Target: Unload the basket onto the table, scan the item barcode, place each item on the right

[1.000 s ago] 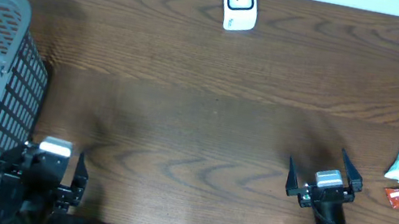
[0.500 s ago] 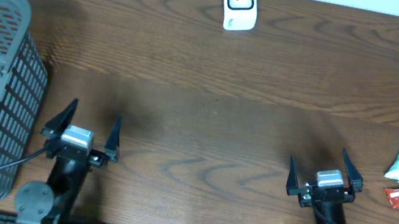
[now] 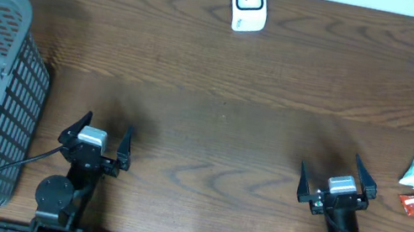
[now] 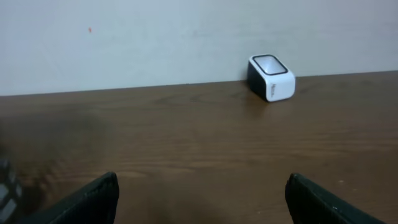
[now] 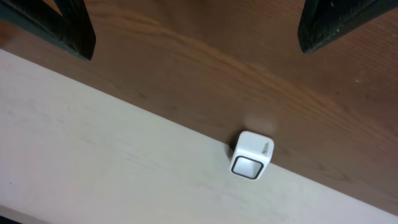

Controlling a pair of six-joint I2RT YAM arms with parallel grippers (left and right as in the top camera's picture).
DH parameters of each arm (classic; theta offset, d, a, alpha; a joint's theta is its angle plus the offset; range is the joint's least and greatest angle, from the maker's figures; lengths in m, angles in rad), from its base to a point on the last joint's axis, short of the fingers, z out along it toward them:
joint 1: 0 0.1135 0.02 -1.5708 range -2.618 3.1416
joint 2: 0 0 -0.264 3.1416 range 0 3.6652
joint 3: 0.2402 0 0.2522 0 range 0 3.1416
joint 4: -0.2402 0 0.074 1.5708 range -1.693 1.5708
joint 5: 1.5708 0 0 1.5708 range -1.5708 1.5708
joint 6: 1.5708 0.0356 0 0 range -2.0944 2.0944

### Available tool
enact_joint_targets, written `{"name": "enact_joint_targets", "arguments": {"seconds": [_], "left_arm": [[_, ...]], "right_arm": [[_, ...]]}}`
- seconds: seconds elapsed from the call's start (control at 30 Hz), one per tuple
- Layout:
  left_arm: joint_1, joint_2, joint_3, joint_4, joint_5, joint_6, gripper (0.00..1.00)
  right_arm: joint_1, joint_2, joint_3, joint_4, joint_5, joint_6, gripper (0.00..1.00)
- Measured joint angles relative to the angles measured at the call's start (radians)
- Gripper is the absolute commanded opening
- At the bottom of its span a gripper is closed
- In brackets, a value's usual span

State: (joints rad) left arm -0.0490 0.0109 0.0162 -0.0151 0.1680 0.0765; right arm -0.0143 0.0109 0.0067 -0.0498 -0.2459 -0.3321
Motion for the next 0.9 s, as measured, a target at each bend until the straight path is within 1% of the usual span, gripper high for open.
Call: {"name": "enact_joint_targets", "arguments": {"seconds": [0.37, 0.9], "left_arm": [[-0.005, 0.000, 0.002, -0.006, -0.029, -0.024, 0.86], [-0.005, 0.000, 0.003, -0.007, -0.037, -0.025, 0.86]], "right_arm": [[0.000, 0.000, 0.000, 0.000, 0.000, 0.000, 0.99], [0.000, 0.000, 0.000, 0.000, 0.000, 0.000, 0.99]]}}
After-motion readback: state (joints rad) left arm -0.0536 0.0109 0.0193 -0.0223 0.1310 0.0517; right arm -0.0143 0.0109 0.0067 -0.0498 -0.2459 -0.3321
